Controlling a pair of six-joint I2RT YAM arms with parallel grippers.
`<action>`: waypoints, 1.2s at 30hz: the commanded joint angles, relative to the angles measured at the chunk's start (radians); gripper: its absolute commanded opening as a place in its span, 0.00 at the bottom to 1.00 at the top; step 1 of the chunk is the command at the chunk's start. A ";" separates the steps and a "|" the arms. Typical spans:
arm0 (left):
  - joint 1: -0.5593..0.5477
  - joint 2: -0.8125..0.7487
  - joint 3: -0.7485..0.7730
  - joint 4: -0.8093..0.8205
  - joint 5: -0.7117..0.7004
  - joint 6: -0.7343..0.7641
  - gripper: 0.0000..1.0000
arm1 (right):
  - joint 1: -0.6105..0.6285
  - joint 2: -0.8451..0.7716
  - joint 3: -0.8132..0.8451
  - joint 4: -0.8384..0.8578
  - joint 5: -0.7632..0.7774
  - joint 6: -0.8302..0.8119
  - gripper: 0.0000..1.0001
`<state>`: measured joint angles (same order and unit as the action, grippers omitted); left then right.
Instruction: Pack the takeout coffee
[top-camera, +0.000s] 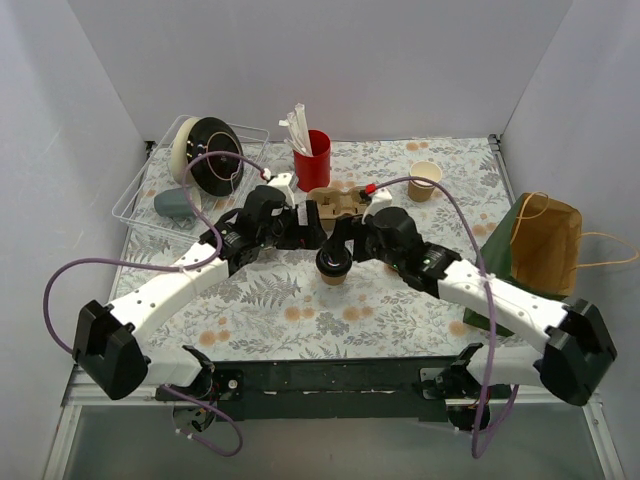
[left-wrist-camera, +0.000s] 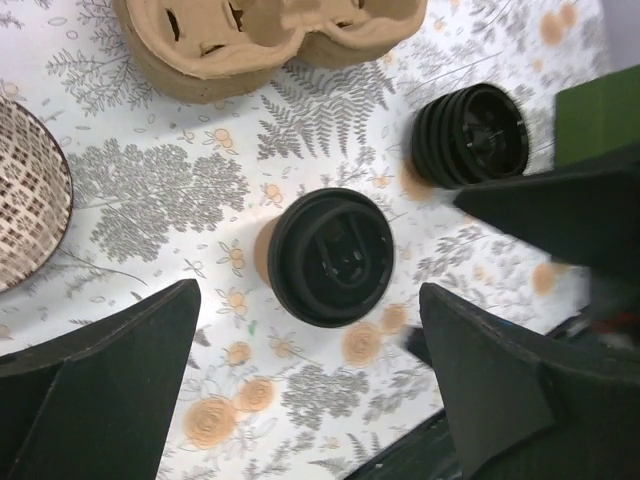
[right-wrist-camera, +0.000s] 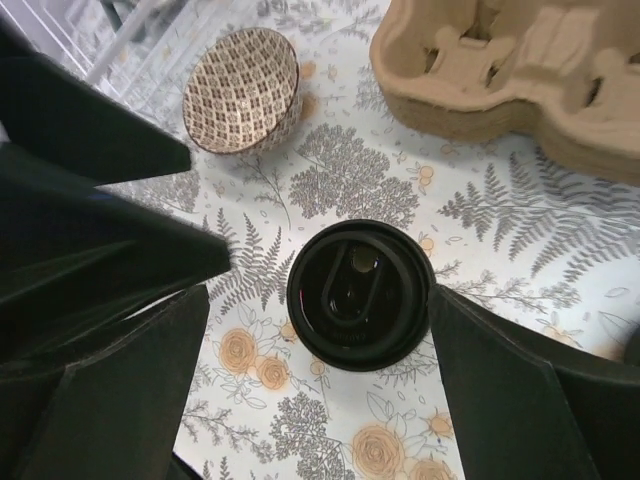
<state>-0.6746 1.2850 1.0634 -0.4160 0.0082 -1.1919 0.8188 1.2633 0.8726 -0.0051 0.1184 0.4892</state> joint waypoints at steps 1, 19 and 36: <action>-0.016 0.088 0.052 -0.029 0.064 0.178 0.92 | 0.002 -0.209 -0.052 -0.029 0.142 -0.037 0.98; -0.180 0.395 0.205 -0.038 -0.154 0.287 0.98 | 0.002 -0.547 -0.130 -0.148 0.248 -0.124 0.98; -0.194 0.410 0.218 -0.182 -0.235 0.207 0.89 | 0.002 -0.544 -0.146 -0.114 0.237 -0.126 0.98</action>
<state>-0.8661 1.7058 1.2606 -0.4686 -0.1585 -0.9382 0.8200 0.7261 0.7353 -0.1616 0.3454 0.3733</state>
